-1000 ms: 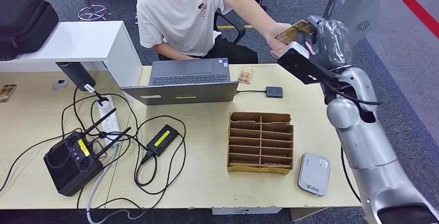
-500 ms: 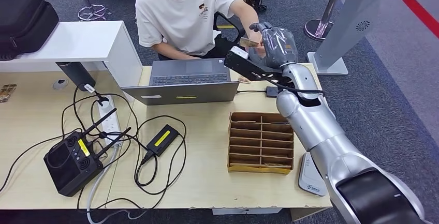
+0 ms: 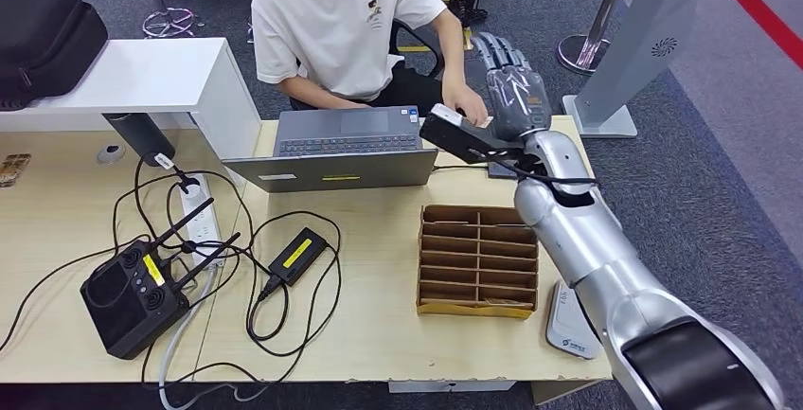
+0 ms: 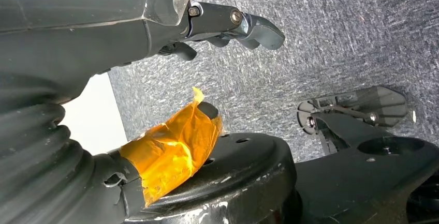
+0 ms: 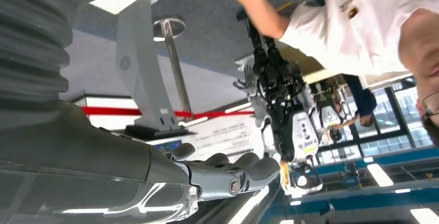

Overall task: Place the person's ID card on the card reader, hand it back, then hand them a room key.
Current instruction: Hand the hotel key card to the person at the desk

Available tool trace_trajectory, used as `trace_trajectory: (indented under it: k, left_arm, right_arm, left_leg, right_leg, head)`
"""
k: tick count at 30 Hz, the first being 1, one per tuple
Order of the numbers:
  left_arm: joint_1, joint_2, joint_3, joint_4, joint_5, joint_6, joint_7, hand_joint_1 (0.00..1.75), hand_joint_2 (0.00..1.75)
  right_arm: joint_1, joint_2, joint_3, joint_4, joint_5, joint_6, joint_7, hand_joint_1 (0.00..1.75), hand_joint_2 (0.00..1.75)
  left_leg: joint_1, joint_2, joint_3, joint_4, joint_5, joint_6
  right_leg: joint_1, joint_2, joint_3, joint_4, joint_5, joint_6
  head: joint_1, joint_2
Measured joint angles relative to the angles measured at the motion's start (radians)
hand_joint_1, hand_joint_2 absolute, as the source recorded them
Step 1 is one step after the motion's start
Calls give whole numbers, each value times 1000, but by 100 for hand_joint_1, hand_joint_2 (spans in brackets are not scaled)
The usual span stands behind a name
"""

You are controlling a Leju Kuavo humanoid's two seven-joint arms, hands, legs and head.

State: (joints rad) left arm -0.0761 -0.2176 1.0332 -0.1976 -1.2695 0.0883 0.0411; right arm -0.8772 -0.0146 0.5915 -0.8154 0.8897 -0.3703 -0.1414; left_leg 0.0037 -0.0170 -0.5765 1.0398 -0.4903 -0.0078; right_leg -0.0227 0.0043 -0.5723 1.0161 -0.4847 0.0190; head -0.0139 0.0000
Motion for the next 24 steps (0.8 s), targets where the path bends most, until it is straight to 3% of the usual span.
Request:
trace_trajectory:
  k: [7, 10, 17, 24]
  left_arm:
    - [1, 0, 3, 0, 14, 7, 2, 0, 175]
    - [2, -1, 13, 0, 31, 13, 5, 0, 175]
    - [5, -1, 56, 0, 74, 24, 25, 0, 175]
    - [4, -1, 90, 0, 100, 36, 24, 0, 175]
  right_arm:
    - [68, -77, -26, -119, -4, -9, -13, 0, 175]
    - [145, -139, -53, -244, -23, -11, -27, 0, 175]
    - [453, -309, -178, -646, -17, -27, -64, 0, 175]
    - [775, -391, -298, -939, 44, -81, -106, 0, 175]
  left_leg:
    - [0, 0, 0, 0, 0, 0]
    - [0, -2, -1, 0, 0, 0]
    - [0, -5, -3, 0, -2, 2]
    - [0, -5, -4, 0, -3, 2]
  right_leg:
    - [0, 0, -1, -1, 0, 0]
    - [0, -2, -1, -1, 0, 0]
    - [0, -4, -1, -3, -1, 1]
    - [0, -5, -1, -3, -2, 2]
  head:
    - [0, 0]
    - [0, 0]
    - [0, 0]
    - [0, 0]
